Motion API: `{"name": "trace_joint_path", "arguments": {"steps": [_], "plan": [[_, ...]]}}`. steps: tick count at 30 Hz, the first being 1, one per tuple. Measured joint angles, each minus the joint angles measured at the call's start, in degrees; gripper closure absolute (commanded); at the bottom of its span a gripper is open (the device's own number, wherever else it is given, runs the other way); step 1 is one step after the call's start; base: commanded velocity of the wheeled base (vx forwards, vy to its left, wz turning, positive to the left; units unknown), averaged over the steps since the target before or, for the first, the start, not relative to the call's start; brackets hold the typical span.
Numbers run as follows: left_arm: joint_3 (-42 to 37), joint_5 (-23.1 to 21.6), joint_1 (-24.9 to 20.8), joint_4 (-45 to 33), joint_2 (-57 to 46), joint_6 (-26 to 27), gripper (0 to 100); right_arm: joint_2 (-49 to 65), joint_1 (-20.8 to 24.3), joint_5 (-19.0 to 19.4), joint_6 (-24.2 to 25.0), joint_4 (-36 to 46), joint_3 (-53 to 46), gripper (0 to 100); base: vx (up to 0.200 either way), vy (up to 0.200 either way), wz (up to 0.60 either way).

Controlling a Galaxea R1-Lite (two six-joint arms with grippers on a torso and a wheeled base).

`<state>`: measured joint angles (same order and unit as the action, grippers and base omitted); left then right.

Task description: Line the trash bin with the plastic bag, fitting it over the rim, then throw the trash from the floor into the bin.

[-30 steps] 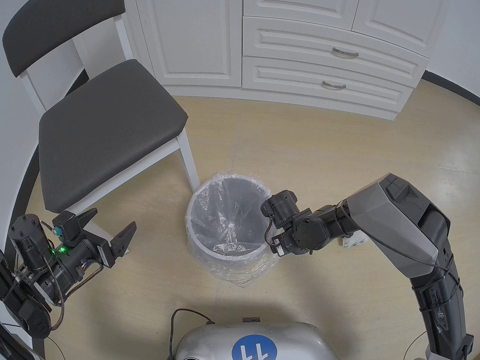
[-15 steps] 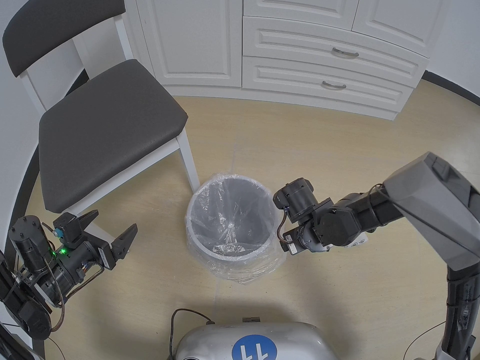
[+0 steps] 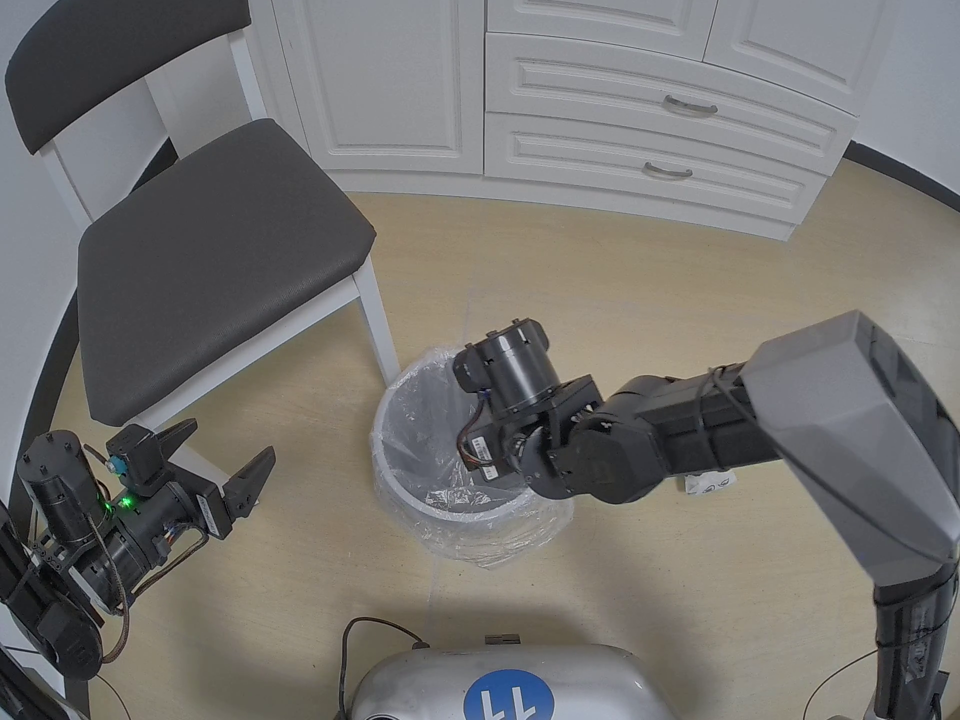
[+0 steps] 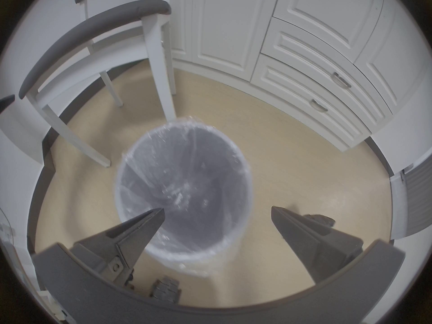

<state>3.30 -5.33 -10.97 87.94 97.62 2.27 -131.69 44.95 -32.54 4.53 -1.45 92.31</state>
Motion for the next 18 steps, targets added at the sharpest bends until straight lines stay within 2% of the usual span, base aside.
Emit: {"name": "trace_joint_path", "arguments": {"steps": [9, 18], "plan": [[0.1, 0.1, 0.2, -0.1, 0.4, 0.0, 0, -13.3, 0.7, -0.4, -0.3, 1.7, 18.7, 0, 0.000, 0.000, 0.00], [0.4, 0.1, 0.4, -0.1, 1.0, 0.0, 0, -20.5, -0.1, -0.6, -1.3, 3.7, 22.1, 0, 0.000, 0.000, 0.00]]}}
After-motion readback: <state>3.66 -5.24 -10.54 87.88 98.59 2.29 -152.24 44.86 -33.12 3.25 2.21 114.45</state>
